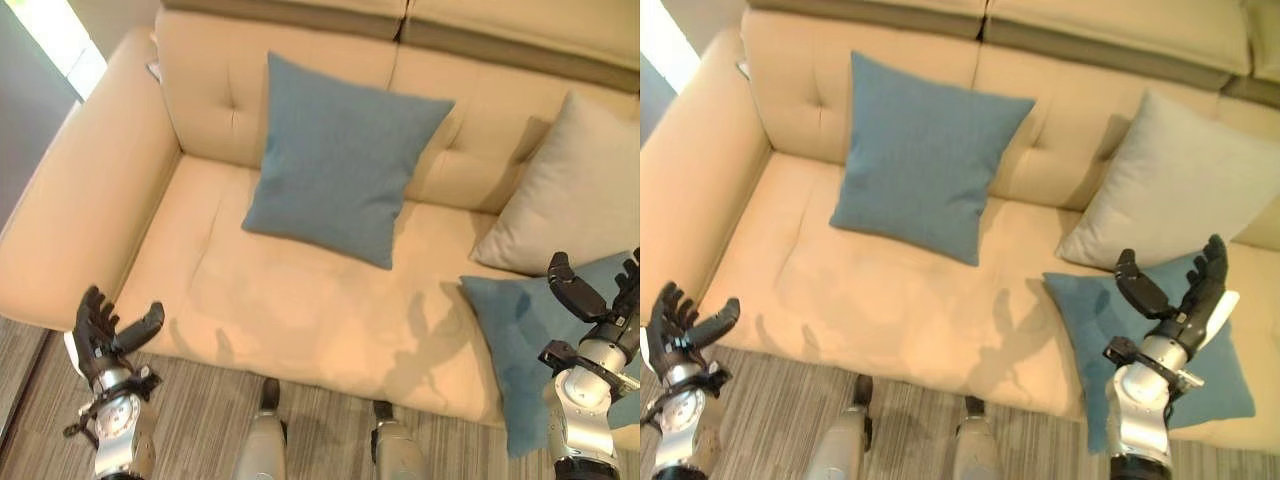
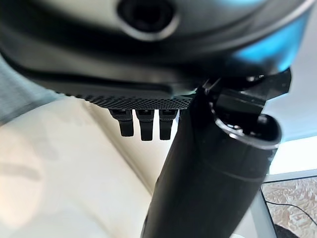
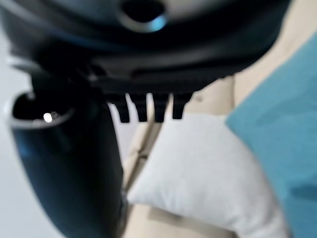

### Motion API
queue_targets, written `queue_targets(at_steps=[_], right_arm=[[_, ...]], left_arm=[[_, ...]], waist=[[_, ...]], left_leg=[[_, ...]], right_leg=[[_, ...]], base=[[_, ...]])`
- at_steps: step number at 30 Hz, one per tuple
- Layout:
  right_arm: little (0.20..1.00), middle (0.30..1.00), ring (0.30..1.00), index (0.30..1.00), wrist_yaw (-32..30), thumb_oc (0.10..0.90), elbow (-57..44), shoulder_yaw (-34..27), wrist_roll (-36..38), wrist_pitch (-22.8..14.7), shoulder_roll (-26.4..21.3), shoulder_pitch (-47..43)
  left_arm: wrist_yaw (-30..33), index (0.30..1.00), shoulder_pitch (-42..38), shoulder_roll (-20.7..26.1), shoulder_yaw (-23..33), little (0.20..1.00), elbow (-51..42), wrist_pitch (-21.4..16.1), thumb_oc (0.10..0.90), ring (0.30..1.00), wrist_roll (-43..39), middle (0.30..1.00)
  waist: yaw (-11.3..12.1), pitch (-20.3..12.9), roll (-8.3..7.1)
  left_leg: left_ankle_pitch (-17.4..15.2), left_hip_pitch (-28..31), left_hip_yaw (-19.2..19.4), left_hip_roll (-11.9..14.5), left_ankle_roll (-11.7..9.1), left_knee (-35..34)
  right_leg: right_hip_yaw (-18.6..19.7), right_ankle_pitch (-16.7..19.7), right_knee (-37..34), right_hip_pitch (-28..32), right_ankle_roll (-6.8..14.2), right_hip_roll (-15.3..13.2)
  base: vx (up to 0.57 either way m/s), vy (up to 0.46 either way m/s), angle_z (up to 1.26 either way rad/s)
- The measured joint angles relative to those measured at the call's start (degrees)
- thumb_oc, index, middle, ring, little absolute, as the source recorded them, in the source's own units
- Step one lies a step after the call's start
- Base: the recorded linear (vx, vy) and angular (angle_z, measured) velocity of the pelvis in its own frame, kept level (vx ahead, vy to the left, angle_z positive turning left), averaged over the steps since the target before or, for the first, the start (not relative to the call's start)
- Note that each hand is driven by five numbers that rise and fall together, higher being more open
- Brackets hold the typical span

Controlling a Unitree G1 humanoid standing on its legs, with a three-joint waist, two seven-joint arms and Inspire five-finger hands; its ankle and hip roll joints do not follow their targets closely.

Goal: Pick up all the scattered cushions and arrange them neatly on the sofa.

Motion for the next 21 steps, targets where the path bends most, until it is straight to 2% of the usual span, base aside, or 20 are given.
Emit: queue_targets(at_steps=[1,2,3,4,5,6,7,8,9,10,11,12,14,15,17,18,20,21], right_arm=[[0.9,0.9,0.9,0.9,0.5,0.8,0.0,0.0,0.1,0.0,0.0,1.6],[0.9,0.9,0.9,0.9,0.9,0.8,-0.1,0.0,0.1,0.0,-0.1,2.7],[0.9,0.9,0.9,0.9,1.0,0.8,-0.2,0.0,0.1,0.1,-0.2,3.2],[0.9,0.9,0.9,0.9,1.0,0.8,-0.2,0.4,0.0,0.3,0.1,3.2],[0.9,0.9,0.9,0.9,1.2,0.8,-0.2,0.8,-0.4,0.5,0.1,3.6],[0.9,0.9,0.9,0.9,1.2,0.8,-0.3,0.8,-0.7,0.7,-0.1,4.1],[0.9,0.9,0.9,0.9,1.3,0.8,-0.2,0.3,-1.6,0.9,-0.2,5.0],[0.9,0.9,0.9,0.9,1.3,0.8,0.1,-0.1,-2.1,1.5,-0.1,5.1],[0.9,0.9,0.9,0.9,1.3,0.8,0.6,-0.4,-2.3,2.2,0.5,4.8],[0.9,0.9,0.9,0.9,1.3,0.8,0.4,-0.5,-2.5,2.3,0.7,5.2],[0.9,0.9,0.9,0.9,1.0,0.8,0.1,-0.8,-2.5,2.3,0.7,5.9],[0.9,0.9,0.9,0.9,0.8,0.8,0.4,-1.1,-2.5,2.6,1.0,6.0],[0.9,0.9,0.9,0.9,0.8,0.8,0.4,-0.5,-2.5,2.6,1.3,5.8],[0.9,0.9,0.9,0.9,0.7,0.8,0.8,0.7,-2.5,2.6,2.2,4.4],[0.9,0.9,0.9,0.9,0.8,0.8,0.9,2.0,-2.5,2.6,2.3,4.1],[0.9,0.9,0.9,0.9,0.5,0.8,1.1,2.0,-2.5,2.8,2.2,3.9],[0.9,0.9,0.9,0.9,0.2,0.8,1.1,3.0,-2.4,2.8,3.8,4.5],[0.9,0.9,0.9,0.9,0.2,0.8,1.0,3.2,-2.6,2.8,4.6,5.4]], left_arm=[[-0.9,0.9,0.0,-0.3,0.0,0.9,-0.4,0.6,0.8,0.9,-0.4,0.9],[-1.0,0.9,0.0,-0.4,-0.3,0.9,-0.6,1.0,0.8,0.9,-0.8,0.9],[-1.0,0.9,-0.2,-0.5,-0.3,0.9,-0.7,1.3,0.8,0.9,-1.2,0.9],[-1.0,0.9,-0.3,-0.5,-0.4,0.9,-0.5,1.6,0.8,0.9,-1.2,0.9],[-1.0,0.9,-0.3,-0.7,-0.6,0.9,-0.1,1.7,0.8,0.9,-1.3,0.9],[-1.1,0.9,-0.2,-1.0,-0.7,0.9,0.1,2.0,0.8,0.9,-1.4,0.9],[-1.0,0.9,-0.3,-1.4,-2.2,0.9,0.1,2.3,0.8,0.9,-1.3,0.9],[-1.2,0.9,0.1,-1.9,-3.2,0.9,0.2,2.5,0.8,0.9,-1.1,0.9],[-1.9,0.9,0.5,-2.3,-4.9,0.9,1.5,2.8,0.8,0.9,-1.0,0.9],[-2.8,0.9,2.7,-3.6,-6.5,0.9,2.0,3.6,0.8,0.9,-0.9,0.9],[-3.2,0.9,3.2,-4.4,-6.8,0.9,1.9,3.7,0.8,0.9,-0.9,0.9],[-3.4,0.9,3.5,-6.1,-7.1,0.9,2.2,3.7,0.8,0.9,-0.9,0.9],[-3.3,0.9,3.9,-7.4,-7.4,0.9,2.3,4.1,0.8,0.9,-0.9,0.9],[-3.2,0.9,4.5,-7.6,-7.8,0.9,2.3,4.0,0.8,0.9,-1.0,0.9],[-3.5,0.9,5.1,-7.7,-9.8,0.9,2.4,4.5,0.8,0.9,-0.9,0.9],[-3.6,0.9,4.8,-7.8,-11.4,0.9,2.3,4.7,0.8,0.9,-0.9,0.9],[-4.0,0.9,4.5,-7.0,-13.5,0.9,1.8,4.8,0.8,0.9,0.3,0.9],[-4.2,0.9,4.0,-6.9,-14.6,0.9,2.1,4.9,0.8,0.9,0.6,0.9]], waist=[[-0.1,-0.9,0.32],[0.0,-1.4,0.88],[-0.6,-1.6,0.97],[-0.9,-1.8,0.58],[-1.1,-2.6,-0.14],[-1.3,-3.0,-0.03],[-1.4,-4.0,0.22],[-1.6,-4.5,0.1],[-1.3,-4.4,-1.25],[-1.4,-6.7,-0.55],[-2.4,-7.2,-0.16],[-2.9,-7.7,0.58],[-2.8,-7.8,0.16],[-2.5,-7.7,-0.75],[-3.1,-8.5,-0.42],[-3.4,-9.1,0.59],[-4.4,-9.8,-0.38],[-5.5,-10.1,-1.19]], left_leg=[[-0.2,1.1,-0.7,0.5,0.4,-1.4],[1.4,1.3,-1.5,1.2,0.6,-2.0],[2.2,1.3,-1.3,1.6,1.7,-2.6],[4.0,1.1,0.2,1.5,4.3,-2.8],[6.5,1.1,2.5,1.0,8.3,-4.6],[7.6,1.2,4.2,0.8,10.5,-5.5],[9.2,1.7,4.9,0.9,13.8,-8.6],[6.8,1.8,5.6,0.3,13.3,-7.8],[2.1,2.0,5.4,-2.8,8.8,-1.4],[-1.9,4.0,3.3,-7.3,6.4,2.3],[-1.8,4.6,2.7,-7.0,6.0,0.3],[-1.3,6.7,1.0,-6.8,4.1,-2.7],[-1.4,7.9,1.0,-7.3,3.8,-2.4],[-1.4,8.0,0.6,-8.2,3.7,-0.6],[-3.1,8.3,-0.3,-8.8,3.6,0.8],[-6.2,8.1,-0.5,-8.8,4.6,1.3],[-7.3,8.5,0.0,-11.0,5.7,1.3],[-6.7,8.8,1.1,-12.2,7.0,0.8]], right_leg=[[-0.4,-1.2,-0.2,1.0,-1.2,1.0],[-1.0,-2.0,0.9,1.2,-2.0,2.2],[-1.9,-3.0,2.0,1.4,-3.0,2.5],[-2.2,-4.1,3.9,0.3,-4.0,2.7],[-2.4,-4.5,6.0,-1.2,-5.5,2.4],[-3.0,-4.8,6.3,-1.2,-5.1,2.5],[-3.0,-5.3,7.8,-2.5,-6.3,2.9],[-3.9,-5.0,7.7,-2.9,-7.1,1.8],[-3.2,-4.3,7.3,-2.6,-6.7,0.1],[-1.8,-2.7,5.2,-2.0,-5.0,0.1],[-2.0,-2.5,4.4,-1.5,-4.6,0.4],[-1.6,-2.4,4.3,-1.5,-4.1,0.6],[0.3,-1.7,3.4,-0.9,-3.6,0.5],[2.5,-0.9,2.7,-0.8,-3.7,0.2],[4.7,2.0,-0.5,0.0,-2.9,-0.3],[5.3,2.9,-1.8,0.4,-1.9,0.1],[9.1,4.2,-3.1,-0.2,-0.7,-1.2],[9.6,4.4,-4.0,-0.5,-0.5,-2.2]], base=[[-0.29,-0.275,0.58],[-0.43,-0.269,0.61],[-0.45,-0.256,0.62],[-0.45,-0.249,0.55],[-0.38,-0.203,0.45],[-0.38,-0.16,0.48],[-0.31,-0.084,0.45],[-0.25,-0.049,0.24],[-0.19,-0.015,-0.09],[-0.11,-0.002,-0.04],[-0.15,0.014,-0.02],[-0.15,0.048,0.03],[-0.3,0.099,-0.49],[-0.32,0.137,-0.98],[-0.27,0.134,-0.85],[-0.25,0.123,-0.64],[-0.31,0.135,-0.63],[-0.31,0.084,-0.45]])
